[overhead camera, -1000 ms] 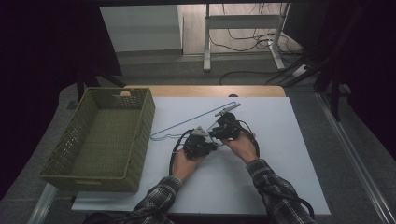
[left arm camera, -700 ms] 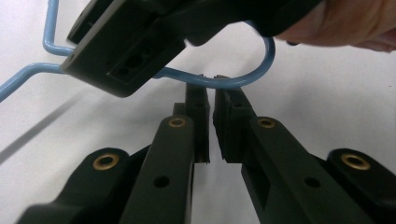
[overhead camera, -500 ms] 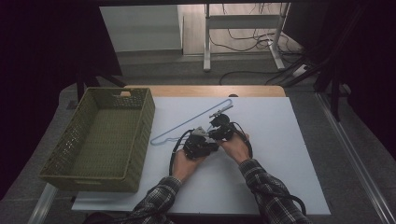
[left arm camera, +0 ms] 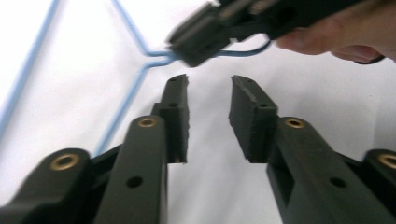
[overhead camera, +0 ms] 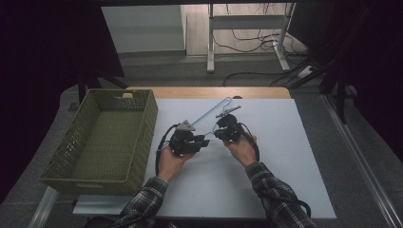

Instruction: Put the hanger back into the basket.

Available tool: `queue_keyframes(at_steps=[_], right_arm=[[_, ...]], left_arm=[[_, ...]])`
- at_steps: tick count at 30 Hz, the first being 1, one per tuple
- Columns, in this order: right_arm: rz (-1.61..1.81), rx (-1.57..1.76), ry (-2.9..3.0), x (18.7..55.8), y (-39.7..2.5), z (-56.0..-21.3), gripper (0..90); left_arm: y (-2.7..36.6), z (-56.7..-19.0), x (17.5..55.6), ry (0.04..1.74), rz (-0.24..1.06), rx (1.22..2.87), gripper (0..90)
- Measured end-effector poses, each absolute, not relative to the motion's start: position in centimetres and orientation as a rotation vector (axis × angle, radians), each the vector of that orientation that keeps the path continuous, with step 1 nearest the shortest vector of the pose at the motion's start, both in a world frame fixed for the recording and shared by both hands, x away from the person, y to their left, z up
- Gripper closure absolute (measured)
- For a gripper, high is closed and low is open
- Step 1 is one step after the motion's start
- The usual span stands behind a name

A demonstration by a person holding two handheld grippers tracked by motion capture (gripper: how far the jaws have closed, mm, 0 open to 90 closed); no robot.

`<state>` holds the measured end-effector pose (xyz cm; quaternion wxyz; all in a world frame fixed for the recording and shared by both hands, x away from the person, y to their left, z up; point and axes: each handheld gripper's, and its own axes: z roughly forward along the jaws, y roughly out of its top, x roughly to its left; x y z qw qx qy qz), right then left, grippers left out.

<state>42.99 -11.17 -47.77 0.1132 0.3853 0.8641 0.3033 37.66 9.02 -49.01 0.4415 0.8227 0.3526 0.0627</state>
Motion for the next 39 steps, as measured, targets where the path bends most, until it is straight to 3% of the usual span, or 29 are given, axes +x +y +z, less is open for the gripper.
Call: queue_keyframes(at_steps=[4,12,17,22,29,33,39], right_arm=[[0.907,1.098,2.532,42.5,-11.4,-47.0,86.2],[0.913,1.047,2.552,41.5,-11.6,-45.7,86.1],[0.907,1.031,2.564,41.1,-11.8,-45.3,86.1],[0.903,1.025,2.58,40.9,-12.1,-45.3,86.1],[0.898,1.003,2.587,40.7,-12.2,-45.3,85.5],[0.918,0.985,2.562,40.8,-12.5,-44.6,78.7],[1.02,0.94,2.514,39.8,-13.2,-41.4,67.3]], left_arm=[[10.3,-48.5,38.4,0.906,0.188,2.095,59.5],[10.6,-49.0,39.9,0.902,0.166,2.182,59.1],[9.9,-49.3,40.4,0.88,0.106,2.234,65.2],[9.2,-49.2,40.5,0.845,0.074,2.283,78.6],[8.6,-48.9,40.1,0.747,0.104,2.345,86.6],[8.6,-48.5,39.9,0.717,0.145,2.342,87.1],[8.8,-48.1,40.1,0.774,0.09,2.275,87.2]])
